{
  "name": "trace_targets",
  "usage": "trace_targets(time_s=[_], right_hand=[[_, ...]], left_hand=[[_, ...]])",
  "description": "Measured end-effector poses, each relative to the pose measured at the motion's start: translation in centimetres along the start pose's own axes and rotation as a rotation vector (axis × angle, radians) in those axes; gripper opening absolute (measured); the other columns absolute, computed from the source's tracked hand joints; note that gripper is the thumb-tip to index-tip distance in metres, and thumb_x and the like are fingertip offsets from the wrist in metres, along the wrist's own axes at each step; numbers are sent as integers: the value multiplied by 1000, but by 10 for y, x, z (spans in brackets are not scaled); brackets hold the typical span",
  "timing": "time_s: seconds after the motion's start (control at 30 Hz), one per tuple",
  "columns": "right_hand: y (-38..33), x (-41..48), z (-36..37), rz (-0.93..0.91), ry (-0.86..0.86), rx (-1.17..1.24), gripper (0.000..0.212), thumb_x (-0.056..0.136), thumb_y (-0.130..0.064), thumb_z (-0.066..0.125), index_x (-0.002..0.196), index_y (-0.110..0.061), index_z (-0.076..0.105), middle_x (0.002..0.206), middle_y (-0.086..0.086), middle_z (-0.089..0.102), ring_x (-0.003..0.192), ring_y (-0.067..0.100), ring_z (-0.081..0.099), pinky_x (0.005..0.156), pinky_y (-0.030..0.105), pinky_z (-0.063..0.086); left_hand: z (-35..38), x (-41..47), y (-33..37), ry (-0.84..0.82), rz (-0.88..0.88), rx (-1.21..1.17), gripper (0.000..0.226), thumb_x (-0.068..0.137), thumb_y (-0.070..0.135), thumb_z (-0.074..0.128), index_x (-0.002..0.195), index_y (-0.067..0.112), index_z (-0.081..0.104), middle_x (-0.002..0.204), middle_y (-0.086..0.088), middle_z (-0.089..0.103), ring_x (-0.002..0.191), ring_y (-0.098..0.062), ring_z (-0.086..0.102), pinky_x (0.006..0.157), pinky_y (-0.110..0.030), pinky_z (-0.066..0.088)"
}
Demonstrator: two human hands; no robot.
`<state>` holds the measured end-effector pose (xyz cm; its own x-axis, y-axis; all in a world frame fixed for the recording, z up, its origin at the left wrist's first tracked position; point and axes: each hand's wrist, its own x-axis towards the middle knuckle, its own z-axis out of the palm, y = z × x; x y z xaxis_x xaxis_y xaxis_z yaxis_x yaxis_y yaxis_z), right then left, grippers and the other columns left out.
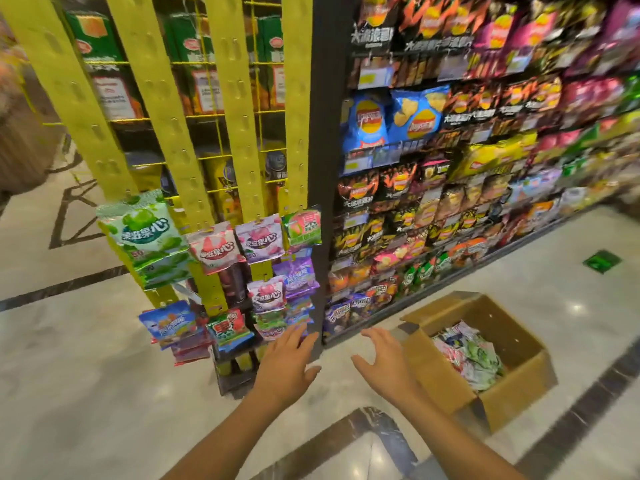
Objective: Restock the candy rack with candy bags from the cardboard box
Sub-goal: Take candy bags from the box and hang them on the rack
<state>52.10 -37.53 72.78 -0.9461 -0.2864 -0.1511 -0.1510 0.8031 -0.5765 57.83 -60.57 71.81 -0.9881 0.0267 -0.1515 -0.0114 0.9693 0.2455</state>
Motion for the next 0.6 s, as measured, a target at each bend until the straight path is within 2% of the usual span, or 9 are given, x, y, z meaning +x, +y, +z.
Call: trace_targets(time_s=[0.13,0.2,0.27,0.37,0.47,0.6], right_hand=[[74,-12,-30,115,13,37,62,90,-55,60,146,-30,48,155,-6,41,146,18,35,118,38,35],[110,-16,-50,160,27,62,64,86,-61,54,144,-33,49,150,-9,46,139,13,42,113,35,41],[143,-20,-75,199,41,80,58,89,-60,57,142,-37,50,145,-13,48,133,10,46,108,31,43],[199,-21,-109,240,62,44,56,88,-57,63,140,-38,52,144,-9,49,136,16,46,109,33,42],[259,-18,-131,292,48,6,76,78,-75,47,141,-34,50,143,-6,51,133,20,49,109,40,44],[303,-21,-169,322,118,8,74,79,-73,44,138,-31,54,139,-4,54,128,20,52,105,40,47]], left_hand=[[22,28,70,-65,88,43,69,104,58,47,163,35,20,174,2,12,161,-24,8,128,-48,17],[32,45,105,-100,123,50,69,104,58,46,163,35,20,174,2,12,161,-24,8,128,-49,19],[41,64,142,-129,157,59,69,103,57,47,163,34,21,174,1,11,161,-25,10,128,-50,21],[51,93,200,-156,198,65,69,103,57,47,163,35,20,174,0,13,161,-25,12,128,-49,21],[59,119,256,-175,233,60,68,105,55,46,163,35,19,174,1,12,161,-25,11,127,-47,20],[79,153,310,-206,292,88,68,104,58,43,163,30,24,173,-2,15,161,-26,11,127,-47,19]])
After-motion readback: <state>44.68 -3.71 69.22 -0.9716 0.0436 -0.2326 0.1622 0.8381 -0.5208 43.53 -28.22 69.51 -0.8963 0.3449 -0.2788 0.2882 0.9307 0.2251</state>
